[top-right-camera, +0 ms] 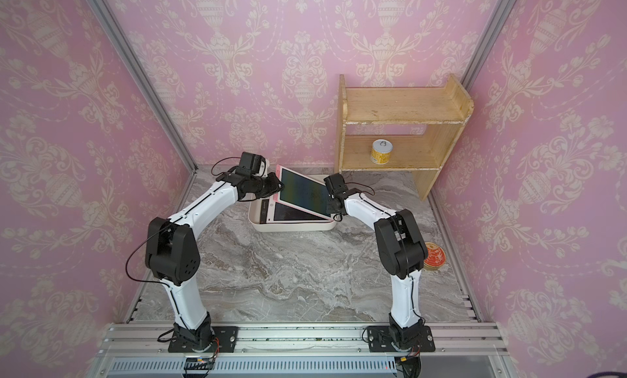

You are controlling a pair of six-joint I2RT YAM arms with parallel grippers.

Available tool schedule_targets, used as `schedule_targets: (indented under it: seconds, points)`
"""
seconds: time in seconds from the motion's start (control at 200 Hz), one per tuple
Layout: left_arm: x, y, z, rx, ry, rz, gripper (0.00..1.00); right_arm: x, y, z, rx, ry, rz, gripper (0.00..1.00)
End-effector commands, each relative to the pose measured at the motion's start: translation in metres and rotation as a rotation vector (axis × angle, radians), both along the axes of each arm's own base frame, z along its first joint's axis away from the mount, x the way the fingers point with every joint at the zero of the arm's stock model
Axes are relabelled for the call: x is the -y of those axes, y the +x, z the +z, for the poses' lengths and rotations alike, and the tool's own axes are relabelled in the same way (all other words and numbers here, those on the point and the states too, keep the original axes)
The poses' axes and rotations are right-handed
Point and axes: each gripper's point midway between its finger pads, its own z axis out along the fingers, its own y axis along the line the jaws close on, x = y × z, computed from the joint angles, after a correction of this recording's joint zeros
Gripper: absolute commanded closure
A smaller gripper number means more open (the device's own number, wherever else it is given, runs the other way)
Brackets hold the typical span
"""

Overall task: Take out the writing tablet from the storage box
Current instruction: Pick up the writing tablet from the storage box.

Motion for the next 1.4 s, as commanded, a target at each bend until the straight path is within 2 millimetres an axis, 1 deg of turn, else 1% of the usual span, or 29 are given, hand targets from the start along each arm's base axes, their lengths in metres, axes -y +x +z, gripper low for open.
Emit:
schedule_targets:
  seconds: [0.0,0.05,0.195,0.22,0.425,0.585,0.796,0.896,1.156,1.311,1.396]
  points:
    - [-0.004,-0.006,0.015,0.026,0.002,-0.010,0.78,0.009,-0.007,0.008,-0.002,-0.015,-0.015,1.00]
    - [-0.004,-0.007,0.015,0.024,0.002,-0.010,0.80,0.010,-0.007,0.009,-0.002,-0.015,-0.017,1.00]
    - [-0.003,-0.007,0.018,0.026,-0.013,-0.009,0.98,0.010,-0.008,0.008,-0.003,-0.015,-0.016,1.00]
    - [-0.003,-0.007,0.019,0.028,-0.017,-0.008,1.00,0.010,-0.008,0.008,-0.003,-0.016,-0.017,1.00]
    - [0.003,-0.008,0.029,0.036,-0.070,-0.009,1.00,0.012,-0.008,0.008,-0.005,-0.020,-0.019,1.00]
    - [0.007,-0.008,0.042,0.052,-0.137,-0.005,1.00,0.013,-0.009,0.007,-0.008,-0.024,-0.019,1.00]
    - [0.001,-0.006,0.064,0.105,-0.227,0.020,1.00,0.014,-0.008,0.010,-0.003,-0.024,-0.021,1.00]
    - [-0.002,-0.006,0.073,0.131,-0.236,0.021,1.00,0.014,-0.008,0.010,-0.004,-0.021,-0.021,1.00]
    - [-0.019,-0.004,0.088,0.181,-0.300,0.066,1.00,0.015,-0.010,0.010,-0.004,-0.022,-0.022,1.00]
    - [-0.038,-0.004,0.096,0.213,-0.322,0.117,1.00,0.016,-0.010,0.011,-0.003,-0.022,-0.024,1.00]
    - [-0.053,-0.004,0.104,0.249,-0.331,0.163,1.00,0.016,-0.011,0.011,-0.003,-0.019,-0.024,1.00]
